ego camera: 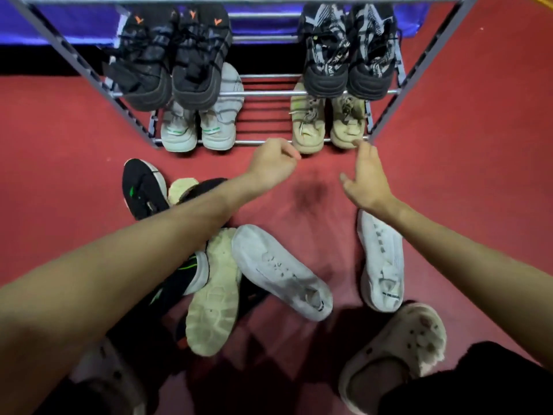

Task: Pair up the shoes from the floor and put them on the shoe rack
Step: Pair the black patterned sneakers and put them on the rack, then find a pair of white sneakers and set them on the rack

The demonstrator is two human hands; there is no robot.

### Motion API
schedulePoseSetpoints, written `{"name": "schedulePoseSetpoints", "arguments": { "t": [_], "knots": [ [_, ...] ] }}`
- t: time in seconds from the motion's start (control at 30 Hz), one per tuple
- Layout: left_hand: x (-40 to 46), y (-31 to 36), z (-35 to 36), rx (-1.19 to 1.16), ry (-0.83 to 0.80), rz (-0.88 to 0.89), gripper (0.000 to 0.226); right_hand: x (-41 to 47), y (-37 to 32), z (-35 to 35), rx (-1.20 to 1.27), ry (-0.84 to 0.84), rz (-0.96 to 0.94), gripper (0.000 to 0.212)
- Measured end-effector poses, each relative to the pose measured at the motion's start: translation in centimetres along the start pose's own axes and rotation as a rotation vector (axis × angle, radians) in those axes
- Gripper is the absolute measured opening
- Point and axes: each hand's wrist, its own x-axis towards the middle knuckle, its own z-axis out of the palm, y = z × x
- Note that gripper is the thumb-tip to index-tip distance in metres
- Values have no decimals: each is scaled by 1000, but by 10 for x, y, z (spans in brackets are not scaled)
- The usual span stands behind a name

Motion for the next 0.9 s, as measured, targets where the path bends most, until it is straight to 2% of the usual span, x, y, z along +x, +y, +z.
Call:
{"name": "schedulePoseSetpoints", "arguments": {
  "t": [0.17,0.27,0.4,0.5,0.57,0.67,0.83,0.9],
  "knots": [
    [-85,-72,1,-6,-58,-145,21,-73,-3,49,-60,-559,62,66],
    [-129,-110,12,-63,-110,-274,24,-106,2,70,-98,-730,103,59],
    [-167,-139,32,33,-231,-316,19,-130,16,84,-84,-758,147,50],
    [-184,-142,44,76,-294,-327,24,-140,21,90,-32,-715,196,33],
    [-191,-142,50,49,-293,-357,24,-144,22,93,-9,-638,219,27],
    [-198,-143,53,39,-267,-408,24,-149,17,99,-108,-565,189,24],
    [-203,-145,52,-8,-275,-457,26,-159,5,101,-214,-643,71,10],
    [-199,-146,51,-52,-308,-480,39,-162,4,92,-142,-616,62,24]
  ]
}}
